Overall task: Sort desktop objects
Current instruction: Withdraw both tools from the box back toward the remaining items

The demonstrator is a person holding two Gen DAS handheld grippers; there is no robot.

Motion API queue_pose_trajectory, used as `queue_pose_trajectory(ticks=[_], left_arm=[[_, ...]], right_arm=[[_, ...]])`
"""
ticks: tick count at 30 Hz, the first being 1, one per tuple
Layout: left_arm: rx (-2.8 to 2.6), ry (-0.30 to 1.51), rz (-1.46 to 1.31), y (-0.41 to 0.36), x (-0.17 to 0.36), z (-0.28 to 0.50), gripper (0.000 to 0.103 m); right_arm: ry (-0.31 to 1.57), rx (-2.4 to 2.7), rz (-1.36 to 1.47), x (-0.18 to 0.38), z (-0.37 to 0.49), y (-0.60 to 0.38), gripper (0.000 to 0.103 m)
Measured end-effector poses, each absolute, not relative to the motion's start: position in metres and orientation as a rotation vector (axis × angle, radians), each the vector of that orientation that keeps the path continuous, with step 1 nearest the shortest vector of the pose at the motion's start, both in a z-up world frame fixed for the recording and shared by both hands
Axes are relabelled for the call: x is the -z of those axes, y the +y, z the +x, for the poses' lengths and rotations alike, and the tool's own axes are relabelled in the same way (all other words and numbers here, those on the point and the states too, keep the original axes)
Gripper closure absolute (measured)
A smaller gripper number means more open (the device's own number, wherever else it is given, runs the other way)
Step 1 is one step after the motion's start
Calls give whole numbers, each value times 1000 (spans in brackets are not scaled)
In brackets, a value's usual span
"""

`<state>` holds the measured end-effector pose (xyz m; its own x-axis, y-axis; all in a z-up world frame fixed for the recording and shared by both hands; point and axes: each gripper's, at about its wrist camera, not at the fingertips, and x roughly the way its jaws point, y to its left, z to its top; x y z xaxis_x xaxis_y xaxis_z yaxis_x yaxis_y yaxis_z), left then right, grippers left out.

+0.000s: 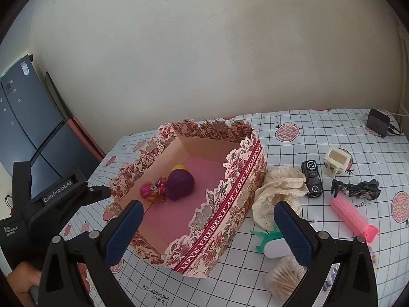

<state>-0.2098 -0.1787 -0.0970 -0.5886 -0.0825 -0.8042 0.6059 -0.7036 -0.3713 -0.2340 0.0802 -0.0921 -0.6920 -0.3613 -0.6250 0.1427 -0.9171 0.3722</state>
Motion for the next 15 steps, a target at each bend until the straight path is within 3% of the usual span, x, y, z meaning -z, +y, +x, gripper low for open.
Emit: queue_pose_trajectory(ticks=[15], left_arm=[[2549,739,1105,-112,64,-219,0]], right_arm=[[-542,2732,1054,76,-222,151,0]])
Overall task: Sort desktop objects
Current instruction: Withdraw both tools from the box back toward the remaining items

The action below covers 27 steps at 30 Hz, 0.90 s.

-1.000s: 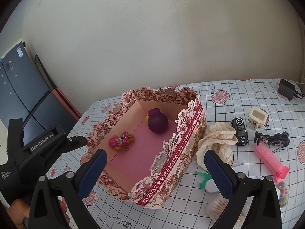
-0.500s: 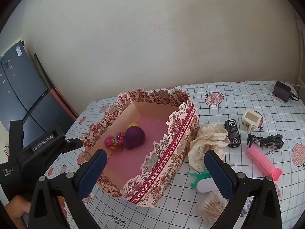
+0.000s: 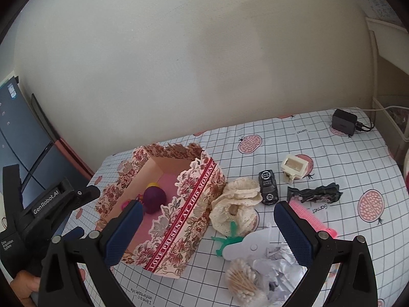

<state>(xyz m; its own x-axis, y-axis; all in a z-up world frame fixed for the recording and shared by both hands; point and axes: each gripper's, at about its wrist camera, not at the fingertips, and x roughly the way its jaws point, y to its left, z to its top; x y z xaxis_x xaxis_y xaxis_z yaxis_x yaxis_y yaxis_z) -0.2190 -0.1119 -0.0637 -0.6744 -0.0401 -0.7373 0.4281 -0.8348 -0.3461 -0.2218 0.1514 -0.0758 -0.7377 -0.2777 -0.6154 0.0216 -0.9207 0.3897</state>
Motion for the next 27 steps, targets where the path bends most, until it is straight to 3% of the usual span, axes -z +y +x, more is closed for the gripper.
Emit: queue_pose_trajectory(ticks=[8,15,27], left_arm=[[2715,673,1147,-51,56,-225,0],[2796,648,1258,-6,66,-232,0],[2591,673,1628,29,133,-241,0]], right_arm=[[-602,2820,1085,70,-213,204,0],[-795,2871,1211,83,-208,263,0],[-1003,2635,1674,153,-217,291,0]])
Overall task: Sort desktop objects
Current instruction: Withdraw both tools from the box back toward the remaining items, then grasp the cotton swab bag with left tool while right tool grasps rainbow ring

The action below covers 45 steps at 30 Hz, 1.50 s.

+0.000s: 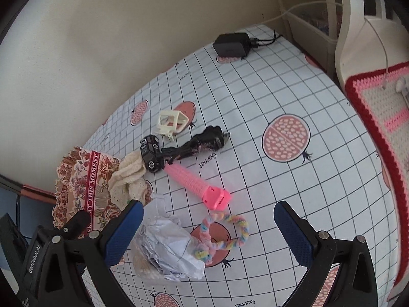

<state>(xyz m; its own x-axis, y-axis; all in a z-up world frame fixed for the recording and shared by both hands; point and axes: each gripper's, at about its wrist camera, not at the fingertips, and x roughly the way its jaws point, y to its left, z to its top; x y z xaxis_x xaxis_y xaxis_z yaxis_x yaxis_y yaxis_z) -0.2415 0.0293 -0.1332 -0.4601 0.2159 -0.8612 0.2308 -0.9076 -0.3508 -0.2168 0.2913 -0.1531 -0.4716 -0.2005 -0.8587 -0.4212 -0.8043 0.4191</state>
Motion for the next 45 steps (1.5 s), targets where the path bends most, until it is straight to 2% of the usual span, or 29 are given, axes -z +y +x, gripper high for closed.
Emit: queue_pose_trajectory(ticks=[9,18,23,27,35,37,45], left_arm=[[2488,699,1739,27,167,-238,0],[2419,797,1823,27,190,-232,0],[2379,868,1883,25,203,-228,0],[2356,941,1904,21,208,-225,2],[2368,1054,1917,23,208,-222,21],[2373,1064,1916,23,207,-221,24],[2375,1053,1943,29,213,-223,24]], right_arm=[[903,-2278,-1639,185,-216,291,0],[881,-2228,-1689,201,-216,287,2],[887,-2212,-1719,208,-216,282,15],[874,-2215,-1718,208,-215,279,18],[876,-2232,-1710,206,-211,272,41],[879,-2241,-1709,206,-211,272,41],[918,-2257,-1710,207,-211,269,51]])
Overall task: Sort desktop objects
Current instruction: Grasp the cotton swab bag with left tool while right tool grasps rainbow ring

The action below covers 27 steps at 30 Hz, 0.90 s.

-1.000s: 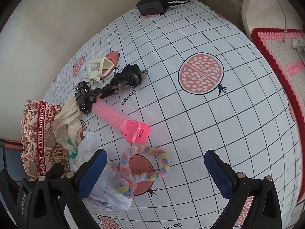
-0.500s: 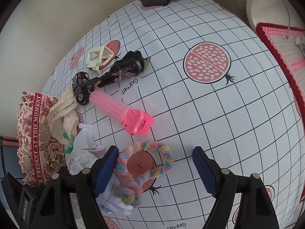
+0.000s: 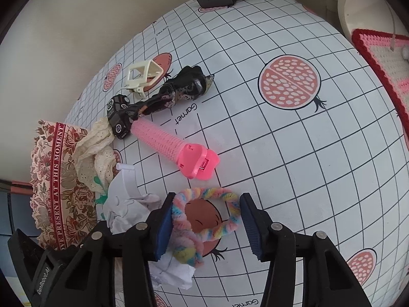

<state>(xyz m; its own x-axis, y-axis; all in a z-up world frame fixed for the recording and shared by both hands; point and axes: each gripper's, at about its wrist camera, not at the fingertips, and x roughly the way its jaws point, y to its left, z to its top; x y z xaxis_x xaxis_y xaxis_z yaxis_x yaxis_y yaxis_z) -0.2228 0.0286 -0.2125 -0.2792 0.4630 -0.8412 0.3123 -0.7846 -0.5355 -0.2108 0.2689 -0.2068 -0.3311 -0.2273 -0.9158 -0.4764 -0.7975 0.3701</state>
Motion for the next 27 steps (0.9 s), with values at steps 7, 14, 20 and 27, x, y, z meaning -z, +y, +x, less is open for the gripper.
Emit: queue_pose_trajectory(ticks=[7,14,20,27], left_arm=[[-2196,-974,-1835,35,216,-222,22],[-2198,-993,-1827,35,217,-222,21],[-2194,-995,-1820,36,217,-223,32],[-2193,-990,-1806,35,216,-223,42]], right_arm=[[962,-2260,-1712,207,-212,271,53],[1032,-2268,-1681,205,-216,273,53],[1099,-2324,-1620,196,-217,274,53],[1159,-2389,-1529,186,-217,276,53]])
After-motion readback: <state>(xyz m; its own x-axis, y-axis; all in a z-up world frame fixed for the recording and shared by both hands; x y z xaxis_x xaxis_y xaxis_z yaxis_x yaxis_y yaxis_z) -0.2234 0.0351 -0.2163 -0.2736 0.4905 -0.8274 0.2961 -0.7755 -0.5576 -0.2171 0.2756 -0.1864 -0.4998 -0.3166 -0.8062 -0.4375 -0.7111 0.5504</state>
